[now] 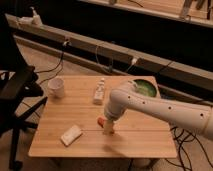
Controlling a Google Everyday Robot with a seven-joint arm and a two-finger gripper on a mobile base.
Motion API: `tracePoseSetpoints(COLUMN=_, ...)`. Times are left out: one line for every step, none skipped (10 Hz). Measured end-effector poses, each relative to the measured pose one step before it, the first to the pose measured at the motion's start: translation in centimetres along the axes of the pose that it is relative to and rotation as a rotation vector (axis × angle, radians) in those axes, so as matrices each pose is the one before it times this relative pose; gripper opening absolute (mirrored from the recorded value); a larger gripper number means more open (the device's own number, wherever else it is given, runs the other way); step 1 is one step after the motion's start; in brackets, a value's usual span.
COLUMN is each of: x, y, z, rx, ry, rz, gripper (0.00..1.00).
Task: Place the pepper on the white sponge
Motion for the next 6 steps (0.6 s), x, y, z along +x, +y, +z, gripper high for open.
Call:
tracePoseSetpoints(x=0.444, y=-0.365, z=0.386, rx=0.00756, ry=-0.00106, rz=0.01673, gripper=0.80)
tracePoseSetpoints(x=0.325, y=-0.464, z=0.488, rx=0.00637, ry=-0.00097, rz=0.00628, gripper=0.80)
tracePoseSetpoints(x=0.196, y=-0.497, z=0.918, rx=-0.00115, ry=0.00133, rz=-0.00013, gripper=0.80)
tracePoseSetpoints(x=0.221, y=-0.633, z=1.224, rx=-0.00549, ry=0.00358, rz=-0.00874, gripper=0.80)
tracePoseSetpoints(x=0.027, y=-0.491, z=1.151, rx=-0.00919, ry=0.00043, rz=-0.00865, gripper=0.80)
tracePoseSetpoints(x=0.385, y=-0.466, z=1.133, rx=-0.01262, ry=0.00151, rz=-0.00037, gripper=0.80)
